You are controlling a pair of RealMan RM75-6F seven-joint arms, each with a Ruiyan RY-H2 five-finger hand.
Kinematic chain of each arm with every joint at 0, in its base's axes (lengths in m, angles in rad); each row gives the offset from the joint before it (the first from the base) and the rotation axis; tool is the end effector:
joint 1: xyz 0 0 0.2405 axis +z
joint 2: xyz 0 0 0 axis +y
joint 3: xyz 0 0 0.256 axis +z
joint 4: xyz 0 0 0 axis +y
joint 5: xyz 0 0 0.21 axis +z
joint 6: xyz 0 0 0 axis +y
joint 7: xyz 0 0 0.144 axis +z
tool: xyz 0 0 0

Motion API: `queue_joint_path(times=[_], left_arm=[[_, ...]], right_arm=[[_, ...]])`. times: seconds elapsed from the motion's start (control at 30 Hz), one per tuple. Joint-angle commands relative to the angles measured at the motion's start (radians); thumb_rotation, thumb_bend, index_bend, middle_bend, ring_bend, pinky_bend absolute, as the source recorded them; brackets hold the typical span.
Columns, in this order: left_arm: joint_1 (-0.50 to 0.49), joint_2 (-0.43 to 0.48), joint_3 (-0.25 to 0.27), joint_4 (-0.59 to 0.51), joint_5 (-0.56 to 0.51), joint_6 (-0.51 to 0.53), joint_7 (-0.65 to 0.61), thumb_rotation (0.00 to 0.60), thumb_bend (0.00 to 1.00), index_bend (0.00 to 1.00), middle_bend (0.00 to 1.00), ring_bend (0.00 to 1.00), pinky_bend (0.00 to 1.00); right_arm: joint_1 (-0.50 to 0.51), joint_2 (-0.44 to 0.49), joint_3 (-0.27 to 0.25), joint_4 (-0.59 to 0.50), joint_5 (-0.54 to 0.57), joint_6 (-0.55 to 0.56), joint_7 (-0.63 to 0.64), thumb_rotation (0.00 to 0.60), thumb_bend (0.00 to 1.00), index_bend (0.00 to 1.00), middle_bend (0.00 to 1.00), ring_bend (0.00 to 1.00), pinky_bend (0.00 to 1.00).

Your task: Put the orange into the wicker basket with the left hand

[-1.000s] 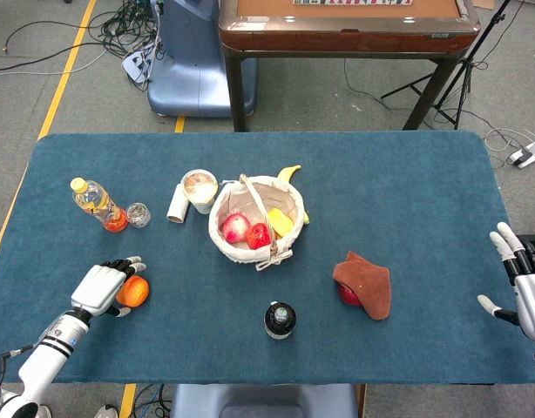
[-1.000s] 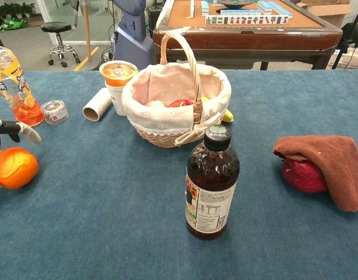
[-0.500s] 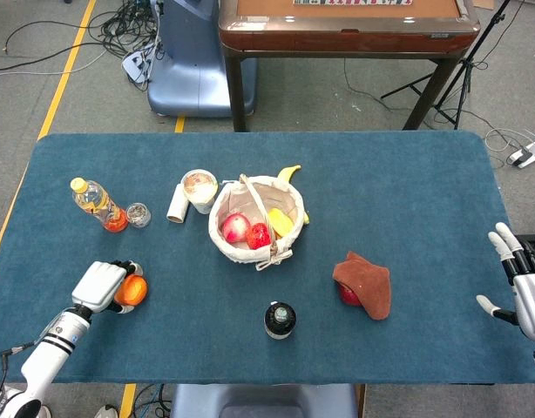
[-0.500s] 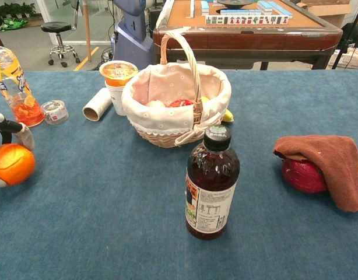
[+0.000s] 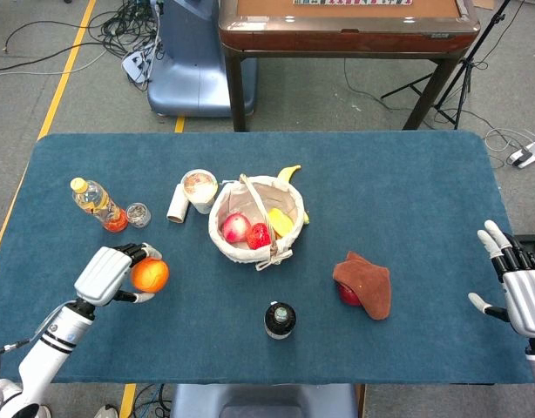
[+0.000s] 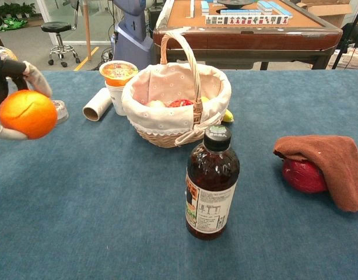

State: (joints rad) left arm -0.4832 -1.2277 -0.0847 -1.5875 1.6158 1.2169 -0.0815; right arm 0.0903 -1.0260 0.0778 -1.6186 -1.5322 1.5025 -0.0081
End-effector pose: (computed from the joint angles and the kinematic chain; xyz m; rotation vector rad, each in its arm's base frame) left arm -0.2058 0.2846 0.0901 -1.8337 -0.8544 -1.1809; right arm -0.3067 -0.1886 0.1927 1.4165 -0.7780 0.8891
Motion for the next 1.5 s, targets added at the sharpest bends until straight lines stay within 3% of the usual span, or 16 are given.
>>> queue_joint_path(times=[0.03, 0.37, 1.03, 1.27, 1.5], left_arm=[[-0.026, -0.012, -0.016, -0.01, 0.01, -0.002, -0.007, 0.6, 0.09, 0.47, 0.41, 0.43, 0.58], [-0.121, -0.089, -0.087, 0.002, -0.081, -0.092, 0.069, 0.6, 0.09, 0.45, 0.36, 0.43, 0.58], [-0.235, -0.232, -0.185, 0.041, -0.231, -0.135, 0.096, 0.6, 0.09, 0.41, 0.32, 0.41, 0.58], [-0.26, -0.273, -0.207, 0.047, -0.286, -0.139, 0.121, 0.6, 0.09, 0.34, 0.28, 0.39, 0.58], [-0.283, -0.302, -0.216, 0.064, -0.335, -0.155, 0.156, 0.6, 0.09, 0.19, 0.19, 0.25, 0.46]], right_arm=[[0.002, 0.0, -0.001, -0.001, -0.002, -0.003, -0.003, 0.6, 0.0, 0.0, 0.06, 0.08, 0.23], [0.004, 0.004, -0.004, -0.005, -0.004, -0.009, -0.008, 0.6, 0.0, 0.0, 0.06, 0.08, 0.23], [0.0, 0.008, -0.007, -0.008, -0.006, -0.004, -0.004, 0.6, 0.0, 0.0, 0.06, 0.08, 0.23], [-0.001, 0.011, -0.008, -0.008, -0.009, 0.0, 0.007, 0.6, 0.0, 0.0, 0.06, 0.08, 0.23], [0.002, 0.012, -0.009, -0.006, -0.009, -0.006, 0.012, 0.6, 0.0, 0.0, 0.06, 0.08, 0.23]])
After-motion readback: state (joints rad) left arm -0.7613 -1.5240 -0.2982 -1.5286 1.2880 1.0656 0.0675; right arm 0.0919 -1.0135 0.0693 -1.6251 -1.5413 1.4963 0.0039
